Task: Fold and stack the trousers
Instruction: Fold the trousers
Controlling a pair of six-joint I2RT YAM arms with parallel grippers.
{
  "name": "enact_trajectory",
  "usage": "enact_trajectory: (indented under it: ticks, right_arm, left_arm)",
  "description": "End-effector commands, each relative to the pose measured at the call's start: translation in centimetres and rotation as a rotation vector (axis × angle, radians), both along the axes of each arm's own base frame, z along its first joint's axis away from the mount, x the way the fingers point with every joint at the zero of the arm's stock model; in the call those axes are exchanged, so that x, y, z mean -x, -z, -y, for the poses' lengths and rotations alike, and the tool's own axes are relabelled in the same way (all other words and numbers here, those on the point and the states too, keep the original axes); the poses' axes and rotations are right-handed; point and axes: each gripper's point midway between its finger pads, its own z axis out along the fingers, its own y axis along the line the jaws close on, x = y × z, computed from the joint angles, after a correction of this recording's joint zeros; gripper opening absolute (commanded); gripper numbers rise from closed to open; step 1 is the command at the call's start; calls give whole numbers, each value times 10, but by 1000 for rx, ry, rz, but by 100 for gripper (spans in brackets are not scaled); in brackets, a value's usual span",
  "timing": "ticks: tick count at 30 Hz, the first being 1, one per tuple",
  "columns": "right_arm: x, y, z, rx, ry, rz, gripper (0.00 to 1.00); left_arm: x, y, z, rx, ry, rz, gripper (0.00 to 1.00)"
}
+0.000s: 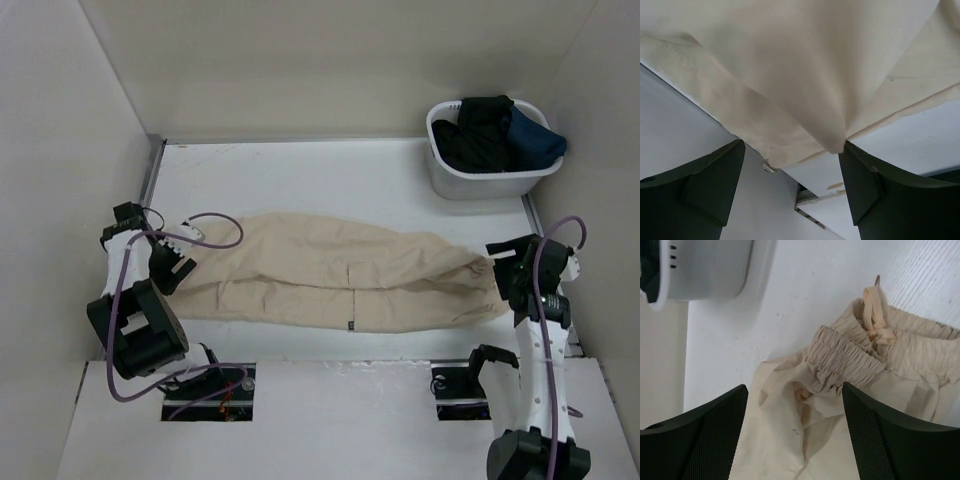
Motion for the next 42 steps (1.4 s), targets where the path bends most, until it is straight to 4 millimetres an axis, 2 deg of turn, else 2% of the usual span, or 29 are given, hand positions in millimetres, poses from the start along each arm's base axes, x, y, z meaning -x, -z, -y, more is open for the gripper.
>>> enact_trajectory:
  ticks: [1, 4, 8, 14, 18, 19, 20, 21, 22, 24, 26, 30, 33, 34, 38, 40, 42]
  right_arm:
    - [-14, 24, -13, -161, 29, -10, 100]
    - [-27, 36, -11, -196, 56, 2, 100]
    - [-47, 44, -12, -218, 27, -7, 100]
    - [-56, 64, -17, -281, 26, -71, 100]
    - [-55, 87, -21, -339, 19, -117, 100]
    - [-55, 92, -18, -348, 27, -115, 87]
    - [-55, 95, -15, -358, 38, -104, 71]
    - [-56, 95, -13, -367, 47, -93, 49]
    - [-57, 94, -11, -366, 58, -84, 33]
    - [-59, 83, -7, -343, 57, -64, 15]
    - [-61, 65, -3, -288, 37, -48, 13]
    - [-69, 25, -7, -165, -81, -13, 18]
    - [-71, 8, -10, -119, -148, -6, 26]
    - [-72, 4, -12, -108, -175, -3, 25]
    - [-70, 6, -13, -82, -214, -17, 1]
    - [-72, 9, -14, -85, -226, -23, 0]
    - [-78, 2, -14, -70, -242, 4, 0]
  left_arm:
    - [-16, -3, -9, -69, 86, 35, 75]
    - [-20, 1, -3, -93, 142, 30, 75]
    - [-24, 1, 9, -91, 196, 29, 76]
    - [-16, 5, 18, -71, 226, -28, 73]
    - [-10, 3, 26, -49, 280, -88, 69]
    - [-9, 5, 29, -43, 302, -106, 65]
    - [-9, 10, 33, -40, 322, -127, 55]
    - [-8, 16, 35, -39, 330, -153, 36]
    - [-7, 23, 35, -41, 331, -178, 19]
    - [-11, 30, 33, -42, 302, -186, 7]
    - [-20, 28, 24, -54, 255, -155, 3]
    - [-58, -2, -15, -165, 133, 35, 0]
    - [-75, -30, -35, -218, 88, 133, 0]
    - [-79, -38, -40, -228, 83, 160, 0]
    - [-94, -70, -52, -273, 65, 258, 0]
    - [-98, -81, -55, -291, 67, 292, 0]
    - [-103, -95, -58, -320, 79, 333, 0]
